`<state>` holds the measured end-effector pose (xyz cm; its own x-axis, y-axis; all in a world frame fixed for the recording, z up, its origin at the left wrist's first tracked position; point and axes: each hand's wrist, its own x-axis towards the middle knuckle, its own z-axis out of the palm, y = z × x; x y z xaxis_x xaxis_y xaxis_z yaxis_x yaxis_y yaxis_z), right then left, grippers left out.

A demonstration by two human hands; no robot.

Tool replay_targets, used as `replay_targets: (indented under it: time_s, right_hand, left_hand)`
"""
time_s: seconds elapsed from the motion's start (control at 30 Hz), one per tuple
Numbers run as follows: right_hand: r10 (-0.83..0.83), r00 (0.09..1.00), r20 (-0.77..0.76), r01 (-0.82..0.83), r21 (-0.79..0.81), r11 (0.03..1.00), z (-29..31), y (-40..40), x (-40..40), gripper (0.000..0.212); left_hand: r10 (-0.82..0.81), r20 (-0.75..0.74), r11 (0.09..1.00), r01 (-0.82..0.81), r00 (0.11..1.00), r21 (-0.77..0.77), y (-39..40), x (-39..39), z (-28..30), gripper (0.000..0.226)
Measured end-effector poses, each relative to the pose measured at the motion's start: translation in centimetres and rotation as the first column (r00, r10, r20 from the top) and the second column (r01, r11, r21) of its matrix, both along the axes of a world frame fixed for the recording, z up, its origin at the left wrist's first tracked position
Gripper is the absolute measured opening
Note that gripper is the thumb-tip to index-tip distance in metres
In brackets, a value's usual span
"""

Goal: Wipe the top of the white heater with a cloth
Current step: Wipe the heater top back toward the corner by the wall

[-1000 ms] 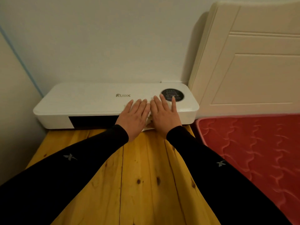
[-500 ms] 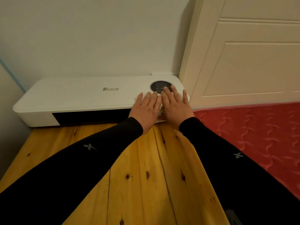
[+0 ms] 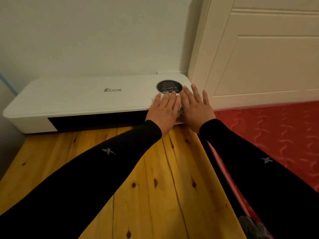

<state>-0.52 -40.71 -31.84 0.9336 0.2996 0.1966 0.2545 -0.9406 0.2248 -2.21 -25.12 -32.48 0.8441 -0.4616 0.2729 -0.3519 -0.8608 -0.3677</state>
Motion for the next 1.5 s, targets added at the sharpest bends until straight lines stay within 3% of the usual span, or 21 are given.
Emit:
replay_targets:
  time_s: [0.23, 0.57, 0.97, 1.5]
  right_hand:
    - [-0.005, 1.000, 0.029, 0.008, -0.109, 0.994, 0.3, 1.0, -0.2, 0.069]
    - [0.041, 0.999, 0.027, -0.040, -0.037, 0.999, 0.1, 6.5, -0.7, 0.065]
    - [0.125, 0.981, 0.151, -0.125, -0.008, 0.992, -1.4, 14.4, -1.3, 0.060]
    - [0.174, 0.977, 0.123, -0.175, 0.000, 0.985, -2.0, 22.4, -2.7, 0.074]
  left_hand:
    - [-0.018, -0.017, 1.000, 0.017, 1.000, -0.021, 0.9, -0.3, 0.3, 0.065]
    - [0.012, 0.010, 1.000, -0.011, 1.000, -0.010, 6.5, -1.0, -0.5, 0.066]
    - [0.035, 0.022, 0.999, -0.036, 0.999, 0.013, 15.3, -2.5, -1.4, 0.072]
    - [0.121, 0.000, 0.992, -0.121, 0.993, 0.017, 22.8, -4.6, -1.3, 0.072]
